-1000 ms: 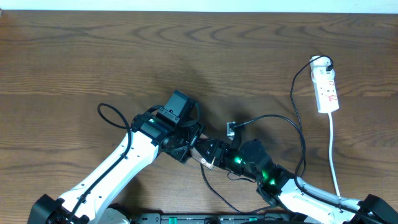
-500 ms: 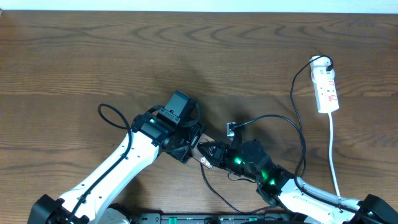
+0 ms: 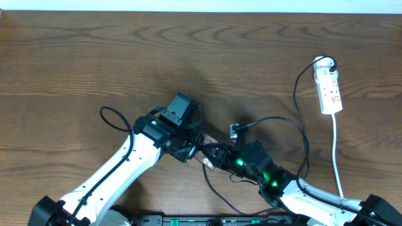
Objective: Plug charger to phone and switch on socket
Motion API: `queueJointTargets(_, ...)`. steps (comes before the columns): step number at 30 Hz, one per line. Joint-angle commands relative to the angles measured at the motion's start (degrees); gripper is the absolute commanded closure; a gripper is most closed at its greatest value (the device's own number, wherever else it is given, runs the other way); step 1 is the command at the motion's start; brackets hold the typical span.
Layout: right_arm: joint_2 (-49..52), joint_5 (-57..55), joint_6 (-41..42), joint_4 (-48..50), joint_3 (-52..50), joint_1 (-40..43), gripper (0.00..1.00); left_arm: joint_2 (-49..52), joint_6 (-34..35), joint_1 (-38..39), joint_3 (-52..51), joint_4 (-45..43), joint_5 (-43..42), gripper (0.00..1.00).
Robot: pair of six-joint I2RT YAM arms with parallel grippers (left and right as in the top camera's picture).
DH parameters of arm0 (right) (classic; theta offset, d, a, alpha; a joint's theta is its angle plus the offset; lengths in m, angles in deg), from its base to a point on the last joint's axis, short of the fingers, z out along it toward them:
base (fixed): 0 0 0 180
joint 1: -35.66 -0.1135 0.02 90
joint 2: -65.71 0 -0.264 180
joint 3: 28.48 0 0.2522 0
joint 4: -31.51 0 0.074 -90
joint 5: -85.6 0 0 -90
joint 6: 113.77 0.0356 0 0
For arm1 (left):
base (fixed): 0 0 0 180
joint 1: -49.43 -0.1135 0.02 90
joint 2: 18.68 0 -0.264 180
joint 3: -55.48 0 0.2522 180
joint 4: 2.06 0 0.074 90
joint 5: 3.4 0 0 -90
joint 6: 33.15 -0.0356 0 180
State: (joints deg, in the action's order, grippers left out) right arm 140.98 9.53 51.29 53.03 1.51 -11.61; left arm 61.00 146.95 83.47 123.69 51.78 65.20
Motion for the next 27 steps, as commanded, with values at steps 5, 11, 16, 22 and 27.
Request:
queueJointTargets(5, -0.35, 2.05, 0.04, 1.14, 1.01, -0.02, 0.99, -0.72, -2.03, -0.44, 0.85, -0.11, -1.9, 0.24)
queueJointTargets(11, -0.35, 2.71, -0.81, 1.03, 0.94, 2.25, 0.99, -0.79, -9.88, -4.94, 0.85, -0.13, -3.58, 0.15)
queueJointTargets(16, -0.35, 4.68, -1.18, 1.29, 0.94, 6.16, 0.99, -0.81, -22.73, -10.8, 0.85, -0.15, -8.04, 0.14)
queueJointTargets(22, -0.35, 12.85, -3.41, 4.42, 0.94, 13.97, 0.99, -0.79, -40.65, -18.84, 0.85, -0.59, -14.01, 0.14)
queueJointTargets(27, -0.35, 25.68, -5.46, 10.67, 0.94, 23.17, 0.99, -0.81, -50.07, -25.05, 0.85, -2.91, -20.83, 0.06)
